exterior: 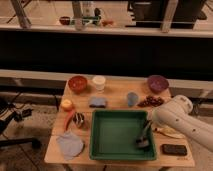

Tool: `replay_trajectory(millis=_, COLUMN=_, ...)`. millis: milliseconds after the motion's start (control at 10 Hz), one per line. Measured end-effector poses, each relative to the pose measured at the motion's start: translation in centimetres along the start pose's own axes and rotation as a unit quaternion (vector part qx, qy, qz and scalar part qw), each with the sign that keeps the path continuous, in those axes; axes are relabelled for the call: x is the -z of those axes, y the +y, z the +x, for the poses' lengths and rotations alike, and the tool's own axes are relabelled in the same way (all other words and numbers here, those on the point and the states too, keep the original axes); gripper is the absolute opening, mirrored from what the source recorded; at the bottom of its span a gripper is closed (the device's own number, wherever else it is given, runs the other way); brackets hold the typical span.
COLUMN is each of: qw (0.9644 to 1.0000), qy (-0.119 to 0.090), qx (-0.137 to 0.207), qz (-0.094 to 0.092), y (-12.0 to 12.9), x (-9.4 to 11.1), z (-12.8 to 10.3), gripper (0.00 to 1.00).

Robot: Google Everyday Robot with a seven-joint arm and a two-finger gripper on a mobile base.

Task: Wipe tray with brush

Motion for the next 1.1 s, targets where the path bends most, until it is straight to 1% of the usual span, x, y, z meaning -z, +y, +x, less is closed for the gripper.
replay_trajectory(millis=100, qw=1.0000, qy=0.002, qx=0.002, qz=0.003, y=-0.5, x=-0.2, z=0.0, gripper=0.00)
replay_trajectory(millis=300, qw=0.9999, qy=0.007, qx=0.004, qz=0.013, y=-2.9, x=-0.7, z=-0.9, gripper=0.00)
replay_trajectory(millis=600, qw=0.9994, qy=0.012, qx=0.010, qz=0.032, y=-9.2, x=-2.3, z=-3.3, gripper=0.00)
replay_trajectory(millis=700, qw=0.9991, qy=0.016, qx=0.013, qz=0.037, y=-10.9, x=-2.9, z=-3.6, gripper=0.00)
replay_trajectory(millis=800, qw=0.9989, qy=0.024, qx=0.014, qz=0.038, y=-12.3, x=-3.7, z=-3.2, gripper=0.00)
replay_trajectory(millis=900, qw=0.9987, qy=0.028, qx=0.015, qz=0.039, y=-13.0, x=-4.2, z=-2.9, gripper=0.00)
replay_trajectory(millis=1000, qw=0.9986, qy=0.031, qx=0.018, qz=0.039, y=-13.7, x=-4.8, z=-2.4, gripper=0.00)
replay_trajectory(millis=1100, qw=0.9986, qy=0.031, qx=0.017, qz=0.038, y=-13.6, x=-4.9, z=-2.1, gripper=0.00)
